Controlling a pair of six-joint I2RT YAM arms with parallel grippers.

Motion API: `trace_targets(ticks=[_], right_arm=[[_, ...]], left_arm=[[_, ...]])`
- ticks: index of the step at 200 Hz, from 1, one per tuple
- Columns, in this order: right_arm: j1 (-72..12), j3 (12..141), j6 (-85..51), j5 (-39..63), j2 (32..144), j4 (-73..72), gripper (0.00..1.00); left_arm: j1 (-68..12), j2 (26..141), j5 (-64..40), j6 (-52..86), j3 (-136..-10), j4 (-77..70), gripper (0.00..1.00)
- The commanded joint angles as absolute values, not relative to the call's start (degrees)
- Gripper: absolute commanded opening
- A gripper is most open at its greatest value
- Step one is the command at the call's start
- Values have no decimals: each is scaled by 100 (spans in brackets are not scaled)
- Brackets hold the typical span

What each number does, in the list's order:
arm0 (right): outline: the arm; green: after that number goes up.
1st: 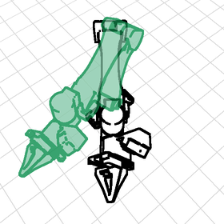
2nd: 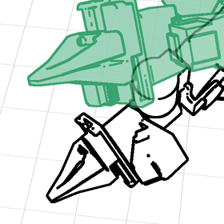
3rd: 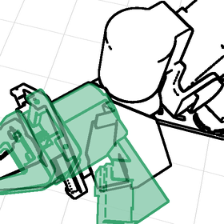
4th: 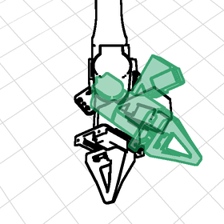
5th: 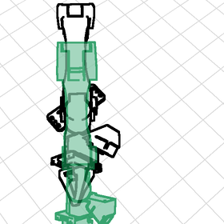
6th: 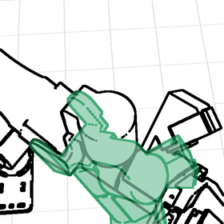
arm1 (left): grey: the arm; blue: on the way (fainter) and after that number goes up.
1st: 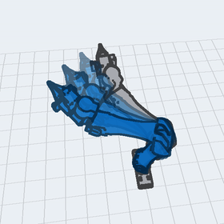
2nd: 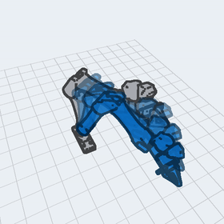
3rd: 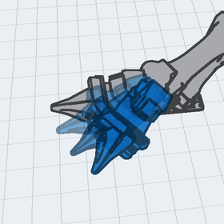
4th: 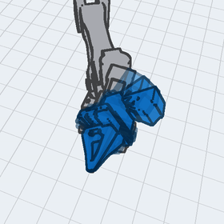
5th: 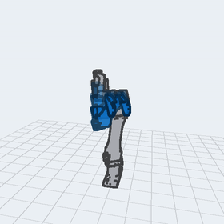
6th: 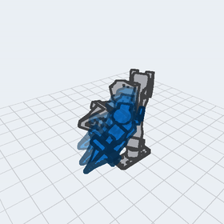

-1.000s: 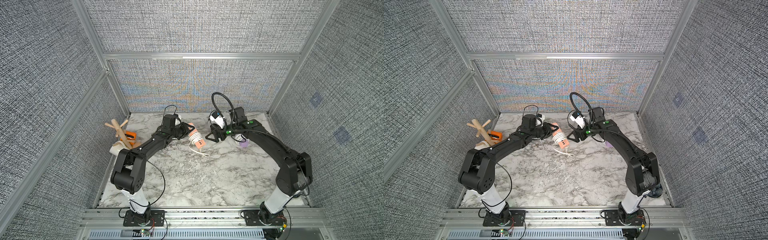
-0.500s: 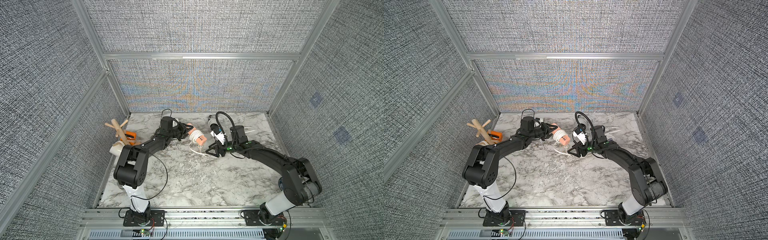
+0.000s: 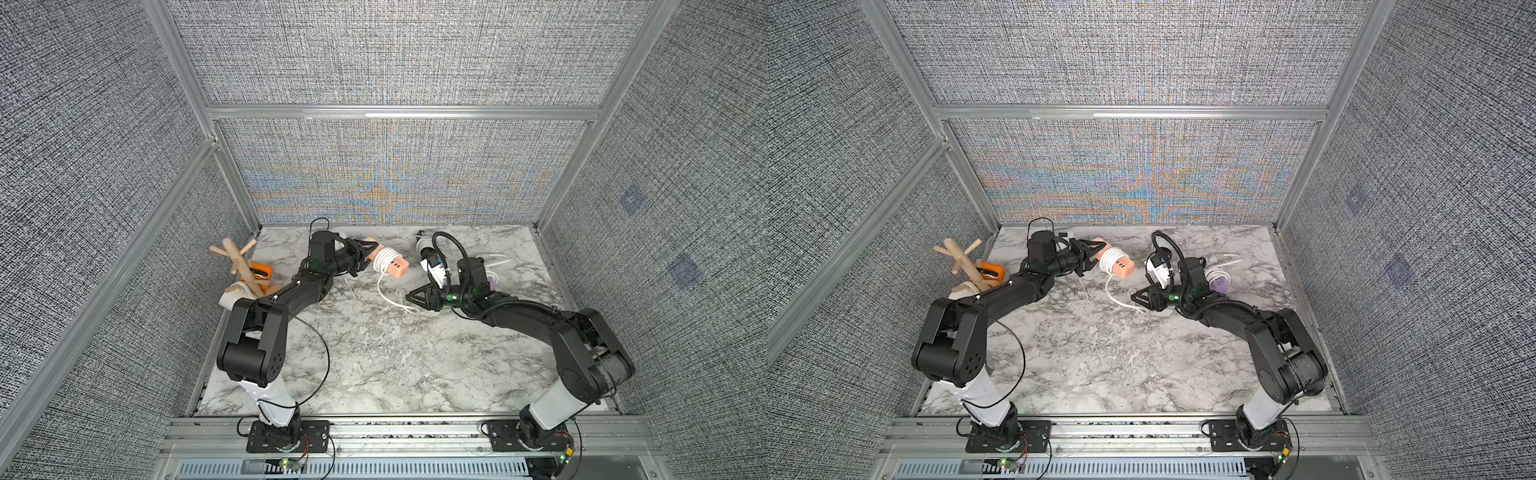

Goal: Unwrap the cord wrapped around the power strip
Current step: Unwrap the power cord from the power strip.

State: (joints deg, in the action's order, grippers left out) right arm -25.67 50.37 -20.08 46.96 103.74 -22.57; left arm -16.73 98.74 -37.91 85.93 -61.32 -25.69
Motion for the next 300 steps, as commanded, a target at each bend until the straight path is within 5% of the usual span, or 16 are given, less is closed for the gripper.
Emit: trace_targets(ticks=[1, 34, 64, 95, 136, 249, 300], right_arm=[[-2524, 5191, -2554, 4633, 10590, -3148, 39], [-2486, 5443, -3152, 4879, 10916, -3868, 42], [-2511, 5684, -3349, 4896, 11126, -4219, 64], [-2517, 5994, -3545, 4936, 11498, -4432, 69], [-2627, 6236, -3692, 4848, 11779, -4683, 51], [-2707, 6508, -4633, 4790, 12493, -5793, 57], [-2720, 6632, -4564, 4742, 12552, -5793, 29]], left_arm=[[-1670, 9667, -3917, 8818, -6126, -3090, 1], [-1670, 9528, -4039, 8977, -6119, -3240, 1], [-1679, 9582, -4112, 9287, -6086, -3694, 1], [-1702, 9694, -4126, 9630, -6040, -4163, 1], [-1722, 9583, -4084, 9483, -6058, -3981, 1], [-1766, 9427, -4041, 9677, -5994, -4201, 1], [-1766, 9485, -4070, 9845, -5908, -4456, 1]])
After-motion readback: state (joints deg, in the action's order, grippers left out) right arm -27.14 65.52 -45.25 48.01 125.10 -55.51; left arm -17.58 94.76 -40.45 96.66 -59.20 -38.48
